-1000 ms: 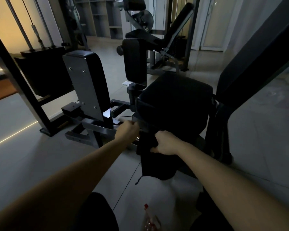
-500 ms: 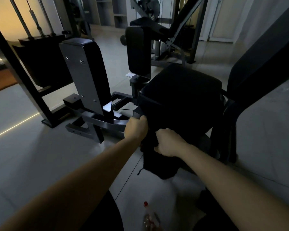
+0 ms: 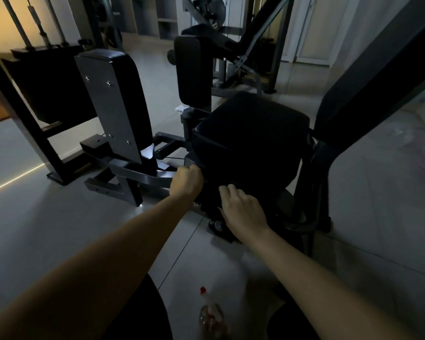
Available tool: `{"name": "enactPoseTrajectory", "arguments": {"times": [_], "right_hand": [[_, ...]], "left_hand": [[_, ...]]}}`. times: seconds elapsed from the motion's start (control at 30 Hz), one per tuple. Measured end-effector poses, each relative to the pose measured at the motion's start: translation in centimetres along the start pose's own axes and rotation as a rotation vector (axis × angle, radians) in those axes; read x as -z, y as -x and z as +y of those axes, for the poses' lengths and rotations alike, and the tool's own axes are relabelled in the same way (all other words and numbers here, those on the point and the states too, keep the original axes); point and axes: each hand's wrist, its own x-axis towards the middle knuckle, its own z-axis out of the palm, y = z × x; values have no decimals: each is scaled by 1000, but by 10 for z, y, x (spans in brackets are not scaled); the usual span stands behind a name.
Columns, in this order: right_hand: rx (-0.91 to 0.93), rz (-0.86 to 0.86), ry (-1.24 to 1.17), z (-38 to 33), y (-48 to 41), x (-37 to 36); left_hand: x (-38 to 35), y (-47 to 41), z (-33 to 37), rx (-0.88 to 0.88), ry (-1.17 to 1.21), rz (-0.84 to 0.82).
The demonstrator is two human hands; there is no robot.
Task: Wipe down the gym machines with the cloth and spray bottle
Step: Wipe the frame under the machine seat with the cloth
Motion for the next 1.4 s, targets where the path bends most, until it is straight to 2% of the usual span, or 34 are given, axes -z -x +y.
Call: {"name": "enactPoseTrajectory", "arguments": {"times": [0.2, 0.37, 0.47, 0.63, 0.8, 0.87, 0.9, 1.0, 1.07, 1.13, 1.2, 1.23, 1.3, 1.37, 1.4], "right_hand": [[-107, -288, -116, -3, -26, 28], [-135, -429, -302, -21, -66, 25], [-164, -368, -277, -22, -64, 20], [-58, -118, -124, -20, -35, 18], [-31, -66, -13, 0, -10, 18], [-102, -183, -40, 7, -13, 18], [-159, -314, -131, 12, -20, 20], [-288, -747, -577, 28, -48, 26], [-299, -834, -619, 28, -57, 30], [-324, -734, -492, 19, -51, 27], [-299, -452, -295, 8, -33, 21], [-251, -277, -187, 4, -22, 16], [-143, -36, 7, 1, -4, 5], [-84, 83, 50, 3, 8, 0], [-70, 81, 39, 5, 13, 0]], "left_hand": [[0, -7, -4, 27, 16, -41], [-3, -13, -7, 49, 37, -44], [-4, -12, -5, 43, 29, -20], [-1, -7, -2, 30, -3, -22], [2, 0, 1, 44, -8, -53], [3, -2, -1, 39, 1, -68], [2, -4, -2, 33, 12, -81], [-2, -12, -8, 13, 59, -100], [-3, -15, -9, 10, 65, -106], [-3, -15, -8, 9, 77, -106], [-4, -15, -8, 9, 91, -92], [-3, -14, -9, 10, 100, -87], [-2, -12, -9, 8, 110, -107], [-1, -12, -8, 15, 111, -139], [0, -12, -8, 18, 116, -150]]}}
